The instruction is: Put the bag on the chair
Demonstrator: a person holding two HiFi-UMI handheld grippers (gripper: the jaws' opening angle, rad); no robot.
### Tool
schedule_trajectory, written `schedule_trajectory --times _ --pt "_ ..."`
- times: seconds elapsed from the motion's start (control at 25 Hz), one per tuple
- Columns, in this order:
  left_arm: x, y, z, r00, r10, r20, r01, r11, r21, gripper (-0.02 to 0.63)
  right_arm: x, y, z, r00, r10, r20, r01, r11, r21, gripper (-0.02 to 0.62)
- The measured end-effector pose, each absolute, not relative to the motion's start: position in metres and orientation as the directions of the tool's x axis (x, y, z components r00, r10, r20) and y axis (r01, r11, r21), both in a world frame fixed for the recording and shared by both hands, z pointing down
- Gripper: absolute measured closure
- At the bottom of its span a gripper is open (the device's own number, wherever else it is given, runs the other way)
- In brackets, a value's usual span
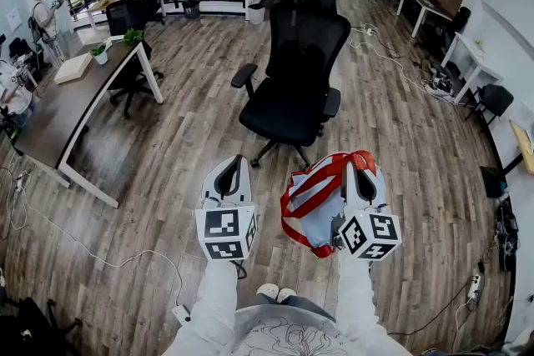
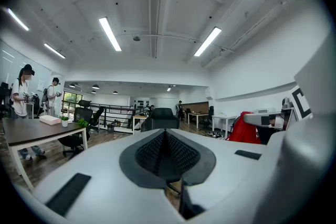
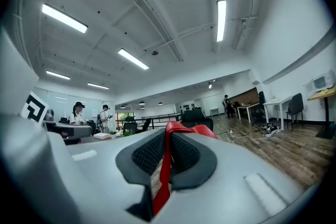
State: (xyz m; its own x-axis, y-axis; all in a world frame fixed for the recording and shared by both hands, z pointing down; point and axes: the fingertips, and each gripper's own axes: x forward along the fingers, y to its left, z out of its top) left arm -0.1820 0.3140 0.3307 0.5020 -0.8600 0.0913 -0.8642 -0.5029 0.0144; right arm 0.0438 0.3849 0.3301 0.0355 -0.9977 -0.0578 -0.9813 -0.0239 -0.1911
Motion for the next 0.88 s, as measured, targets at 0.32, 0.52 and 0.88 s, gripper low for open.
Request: schedule_trajectory --times 0.32,0.52,0.88 --pt "-0.195 0.295 0.331 0.513 -0.854 0.093 -0.858 -0.513 0.019 0.6 0.033 0.368 0.33 0.047 -0.997 -0.055 -0.981 -0.036 -0.19 0.561" --pt "-0.2 0.28 0.337 0.52 -0.849 0.094 -0.854 -0.52 0.018 0.6 0.033 0.355 0.332 0.049 -0.997 -0.062 -0.978 -0.035 -0.206 0.561" --pt "-0.195 0.238 0.352 0.52 -0.845 0.123 -0.853 -0.522 0.02 0.6 0.039 0.311 0.338 0.048 -0.998 -0.05 -0.976 -0.036 -0.216 0.561"
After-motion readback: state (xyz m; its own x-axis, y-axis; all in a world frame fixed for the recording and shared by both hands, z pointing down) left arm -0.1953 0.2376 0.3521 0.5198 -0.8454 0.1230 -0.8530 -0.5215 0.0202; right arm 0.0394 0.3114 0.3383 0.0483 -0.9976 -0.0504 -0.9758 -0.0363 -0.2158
